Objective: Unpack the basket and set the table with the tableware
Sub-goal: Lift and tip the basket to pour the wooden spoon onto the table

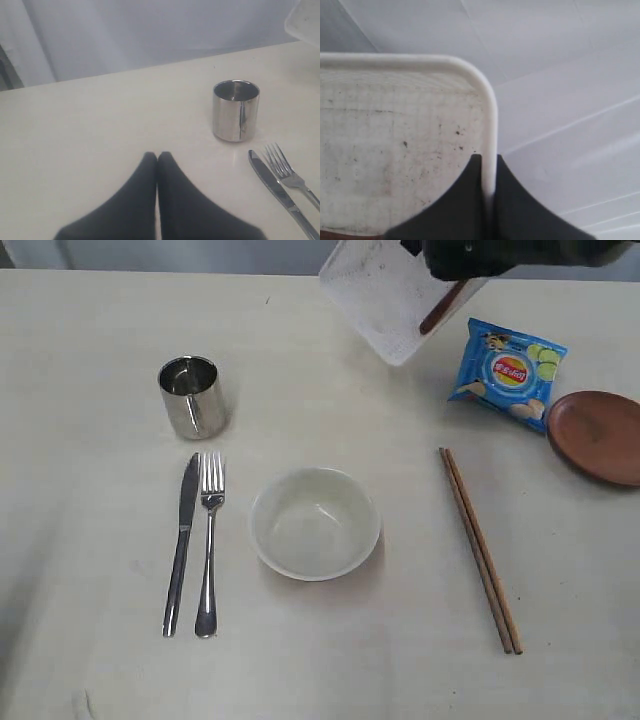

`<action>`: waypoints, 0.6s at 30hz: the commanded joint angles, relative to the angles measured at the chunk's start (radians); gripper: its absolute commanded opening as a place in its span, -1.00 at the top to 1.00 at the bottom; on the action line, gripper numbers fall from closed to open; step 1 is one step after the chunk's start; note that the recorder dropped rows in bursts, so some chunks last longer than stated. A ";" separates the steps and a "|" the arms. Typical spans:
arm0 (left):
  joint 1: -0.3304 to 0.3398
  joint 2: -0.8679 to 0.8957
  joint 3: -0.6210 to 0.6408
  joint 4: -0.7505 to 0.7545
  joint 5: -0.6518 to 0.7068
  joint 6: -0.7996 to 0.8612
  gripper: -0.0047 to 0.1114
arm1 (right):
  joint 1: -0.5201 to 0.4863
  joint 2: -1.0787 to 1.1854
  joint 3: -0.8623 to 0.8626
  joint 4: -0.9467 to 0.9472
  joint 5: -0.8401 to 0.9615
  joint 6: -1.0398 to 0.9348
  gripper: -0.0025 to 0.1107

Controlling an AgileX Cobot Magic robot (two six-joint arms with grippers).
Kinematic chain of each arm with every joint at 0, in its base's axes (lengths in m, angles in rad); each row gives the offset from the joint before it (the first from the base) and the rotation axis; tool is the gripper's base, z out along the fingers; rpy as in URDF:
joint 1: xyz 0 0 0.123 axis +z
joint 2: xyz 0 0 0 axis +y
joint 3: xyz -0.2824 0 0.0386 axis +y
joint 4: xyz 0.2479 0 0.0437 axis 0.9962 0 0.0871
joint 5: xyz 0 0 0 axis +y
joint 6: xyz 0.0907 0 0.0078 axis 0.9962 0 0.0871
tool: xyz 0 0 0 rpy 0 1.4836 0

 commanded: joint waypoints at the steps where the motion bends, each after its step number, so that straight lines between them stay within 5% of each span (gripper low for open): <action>1: 0.002 -0.004 0.003 -0.009 -0.001 0.000 0.92 | 0.024 -0.001 -0.002 -0.027 0.088 -0.134 0.96; 18: 0.002 -0.004 0.003 -0.009 -0.001 0.000 0.92 | 0.063 0.129 0.034 -0.027 0.122 -0.354 0.96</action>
